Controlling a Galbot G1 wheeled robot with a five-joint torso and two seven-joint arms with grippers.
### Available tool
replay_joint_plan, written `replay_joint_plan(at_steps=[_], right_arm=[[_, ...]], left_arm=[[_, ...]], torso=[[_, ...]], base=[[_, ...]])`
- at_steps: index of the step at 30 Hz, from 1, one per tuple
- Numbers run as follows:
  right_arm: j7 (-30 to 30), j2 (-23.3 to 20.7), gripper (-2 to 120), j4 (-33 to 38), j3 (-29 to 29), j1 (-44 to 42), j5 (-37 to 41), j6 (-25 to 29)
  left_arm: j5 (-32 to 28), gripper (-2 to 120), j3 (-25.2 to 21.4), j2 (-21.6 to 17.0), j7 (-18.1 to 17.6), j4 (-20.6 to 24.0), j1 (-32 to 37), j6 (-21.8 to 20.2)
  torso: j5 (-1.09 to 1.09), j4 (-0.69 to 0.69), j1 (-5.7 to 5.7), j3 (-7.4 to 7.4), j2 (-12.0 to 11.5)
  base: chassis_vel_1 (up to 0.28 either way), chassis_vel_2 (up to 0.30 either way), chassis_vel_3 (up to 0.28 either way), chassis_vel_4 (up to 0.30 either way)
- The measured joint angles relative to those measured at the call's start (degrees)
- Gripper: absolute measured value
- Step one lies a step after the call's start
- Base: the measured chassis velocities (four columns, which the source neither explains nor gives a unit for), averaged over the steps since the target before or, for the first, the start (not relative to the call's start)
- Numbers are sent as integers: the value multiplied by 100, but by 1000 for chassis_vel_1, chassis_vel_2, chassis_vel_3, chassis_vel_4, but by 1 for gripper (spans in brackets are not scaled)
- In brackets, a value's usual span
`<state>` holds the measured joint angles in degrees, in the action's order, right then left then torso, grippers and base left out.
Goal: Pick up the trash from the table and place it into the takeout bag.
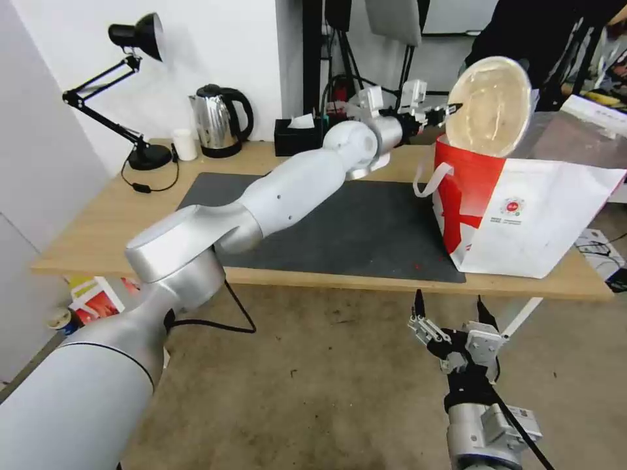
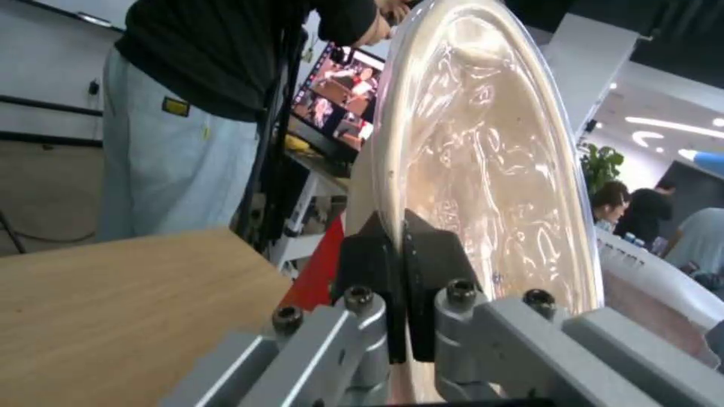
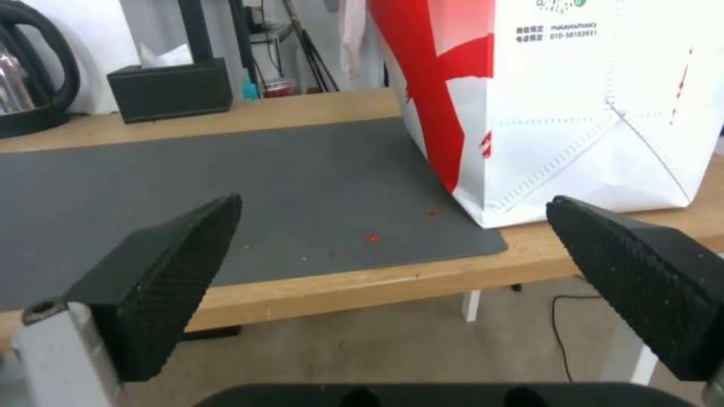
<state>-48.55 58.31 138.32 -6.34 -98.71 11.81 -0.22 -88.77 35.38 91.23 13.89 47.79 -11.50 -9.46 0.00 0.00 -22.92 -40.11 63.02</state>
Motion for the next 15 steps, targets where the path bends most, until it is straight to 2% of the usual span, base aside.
replay_joint_plan(at_steps=[7, 13, 15], right_arm=[[0, 0, 100, 0, 0, 0, 0, 0], [0, 0, 100, 0, 0, -1, 0, 0], [0, 0, 100, 0, 0, 0, 0, 0]], left_arm=[[34, 0, 26, -42, 62, 60, 34, 0], [116, 0, 143, -182, 391, 283, 114, 1], [116, 2, 146, -241, 599, 350, 127, -1]], torso=[[0, 0, 0, 0, 0], [0, 0, 0, 0, 0], [-1, -1, 0, 0, 0]], base=[[0, 0, 0, 0], [0, 0, 0, 0], [0, 0, 0, 0]])
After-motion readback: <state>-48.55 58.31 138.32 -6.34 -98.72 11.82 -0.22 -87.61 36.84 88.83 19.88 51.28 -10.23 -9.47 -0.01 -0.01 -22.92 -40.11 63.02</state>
